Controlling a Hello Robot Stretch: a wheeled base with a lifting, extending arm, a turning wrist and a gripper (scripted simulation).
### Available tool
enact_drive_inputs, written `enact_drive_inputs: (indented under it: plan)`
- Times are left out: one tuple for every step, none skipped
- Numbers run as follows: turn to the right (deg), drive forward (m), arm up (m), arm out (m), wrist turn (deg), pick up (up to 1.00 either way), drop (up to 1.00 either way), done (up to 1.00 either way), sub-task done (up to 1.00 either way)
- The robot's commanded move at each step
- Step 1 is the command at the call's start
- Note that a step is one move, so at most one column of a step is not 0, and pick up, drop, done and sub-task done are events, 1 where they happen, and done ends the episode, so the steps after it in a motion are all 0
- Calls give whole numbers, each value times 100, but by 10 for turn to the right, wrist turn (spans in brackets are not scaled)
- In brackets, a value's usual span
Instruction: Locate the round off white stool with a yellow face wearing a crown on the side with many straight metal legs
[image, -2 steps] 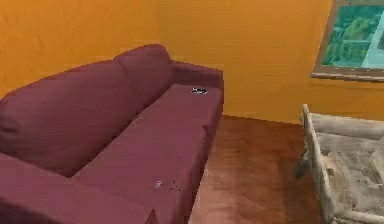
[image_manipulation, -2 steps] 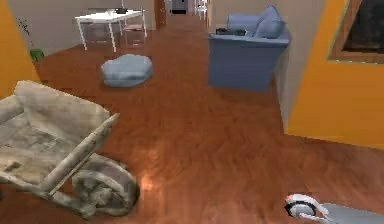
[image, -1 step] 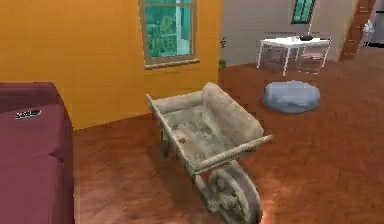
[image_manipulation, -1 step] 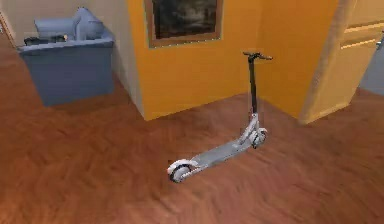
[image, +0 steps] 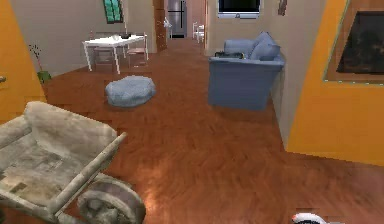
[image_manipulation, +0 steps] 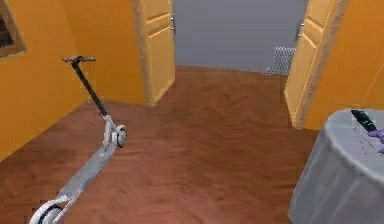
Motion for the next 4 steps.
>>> enact_drive_inputs:
  plan:
    - [120,0,0,0,0,0,0,0,0]
    - [0,90,0,0,0,0,0,0,0]
    - [-240,0,0,0,0,0,0,0,0]
    - [-30,0,0,0,0,0,0,0,0]
